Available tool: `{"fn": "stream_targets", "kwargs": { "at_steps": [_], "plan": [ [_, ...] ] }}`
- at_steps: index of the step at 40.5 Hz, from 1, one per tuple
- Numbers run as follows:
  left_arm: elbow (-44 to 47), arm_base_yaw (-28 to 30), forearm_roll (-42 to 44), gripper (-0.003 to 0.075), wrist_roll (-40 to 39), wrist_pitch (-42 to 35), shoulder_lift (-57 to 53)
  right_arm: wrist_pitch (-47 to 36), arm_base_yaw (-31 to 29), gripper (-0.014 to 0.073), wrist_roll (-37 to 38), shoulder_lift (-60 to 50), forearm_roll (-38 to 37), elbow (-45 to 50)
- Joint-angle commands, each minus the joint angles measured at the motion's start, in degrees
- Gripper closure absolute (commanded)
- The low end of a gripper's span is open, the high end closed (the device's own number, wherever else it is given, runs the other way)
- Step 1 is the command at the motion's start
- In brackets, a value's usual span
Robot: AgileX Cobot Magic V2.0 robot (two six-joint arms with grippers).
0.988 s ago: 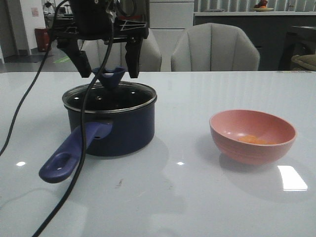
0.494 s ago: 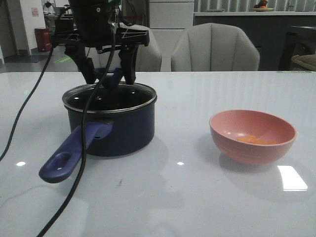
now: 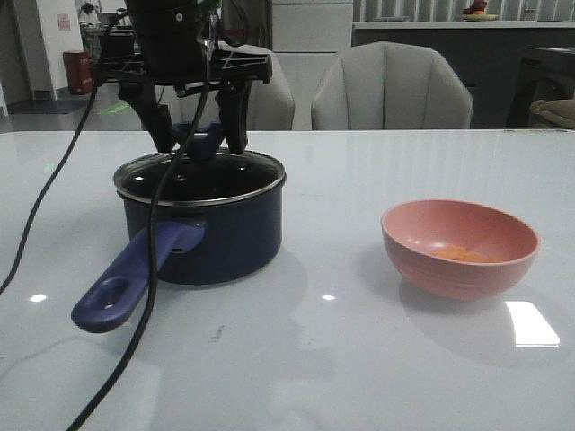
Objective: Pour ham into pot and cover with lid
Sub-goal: 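Lift the glass lid off the saucepan with the left gripper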
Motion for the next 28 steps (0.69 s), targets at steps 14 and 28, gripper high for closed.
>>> {"fn": "stream_targets", "kwargs": {
  "at_steps": [14, 28],
  "plan": [
    [-7.6, -0.3, 0.7, 0.0391, 0.3, 2.8, -3.6, -4.8, -0.2, 0.0438, -0.1, -1.2, -0.6, -0.3],
    [-7.8, 4.9, 2.2, 0.0391, 1.1, 4.4, -6.6, -4.8, -0.2, 0.0438, -0.1, -1.2, -0.6, -0.3]
  ]
}}
